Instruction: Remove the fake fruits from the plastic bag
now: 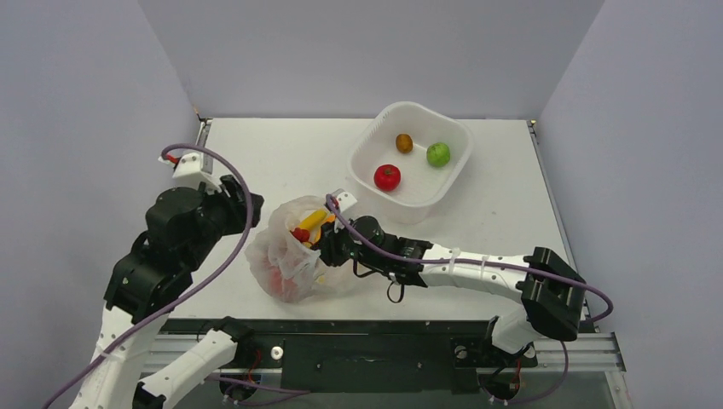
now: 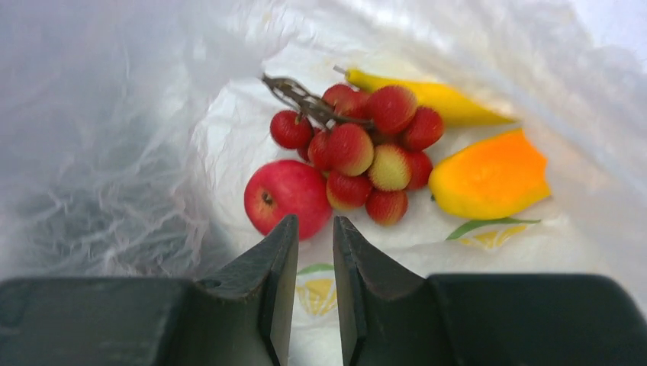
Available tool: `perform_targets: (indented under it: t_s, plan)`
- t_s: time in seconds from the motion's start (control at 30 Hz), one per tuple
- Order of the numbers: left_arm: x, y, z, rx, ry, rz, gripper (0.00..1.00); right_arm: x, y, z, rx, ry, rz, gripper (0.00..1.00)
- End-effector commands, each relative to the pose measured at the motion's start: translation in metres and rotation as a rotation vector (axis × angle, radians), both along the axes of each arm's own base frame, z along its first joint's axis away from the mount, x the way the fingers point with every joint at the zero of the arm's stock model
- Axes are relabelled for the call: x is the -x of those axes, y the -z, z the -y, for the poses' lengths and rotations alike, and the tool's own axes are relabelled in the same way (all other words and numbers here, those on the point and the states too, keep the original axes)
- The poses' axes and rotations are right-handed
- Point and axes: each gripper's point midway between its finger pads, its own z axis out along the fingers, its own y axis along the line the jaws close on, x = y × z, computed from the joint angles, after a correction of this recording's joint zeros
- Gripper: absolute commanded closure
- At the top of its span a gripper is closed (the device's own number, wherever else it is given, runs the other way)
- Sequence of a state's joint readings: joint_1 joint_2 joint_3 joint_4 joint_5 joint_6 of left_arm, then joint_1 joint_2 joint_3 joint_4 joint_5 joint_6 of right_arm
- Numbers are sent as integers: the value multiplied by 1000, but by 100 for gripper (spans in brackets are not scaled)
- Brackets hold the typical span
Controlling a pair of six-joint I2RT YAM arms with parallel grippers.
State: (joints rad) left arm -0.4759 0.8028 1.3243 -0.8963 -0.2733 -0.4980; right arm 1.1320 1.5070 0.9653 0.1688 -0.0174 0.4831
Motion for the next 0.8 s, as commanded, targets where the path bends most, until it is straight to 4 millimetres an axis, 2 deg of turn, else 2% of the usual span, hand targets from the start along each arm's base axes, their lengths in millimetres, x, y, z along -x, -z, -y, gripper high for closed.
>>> perform_targets:
  t_s: [0.0, 0.17, 0.3, 0.37, 0.4, 0.5, 0.6, 0.7, 0.77]
  plan:
    - [33, -23, -14, 92, -16, 38, 55, -24, -33, -2, -69, 21, 30, 79]
    - [52, -30, -20, 136, -11, 64, 53, -32, -37, -11, -69, 7, 25, 79]
    - [62, -28, 2, 164, 135, 82, 51, -26, -33, -25, -81, -31, -7, 77]
    - [63, -19, 18, 182, 215, 64, 51, -22, -29, -32, -82, -46, -23, 73]
    - [67, -7, 32, 202, 281, 21, 51, -17, -32, -38, -89, -59, -24, 72]
    - [71, 16, 50, 245, 352, -65, 51, -4, -26, -50, -75, -94, -31, 64]
    - [68, 46, 47, 231, 311, -146, 50, 20, -19, -66, -43, -155, -28, 57]
    - [66, 64, 35, 198, 245, -150, 50, 31, -4, -78, 2, -191, -45, 54]
    - [67, 65, 35, 206, 256, -124, 50, 33, 2, -80, 4, -190, -65, 54]
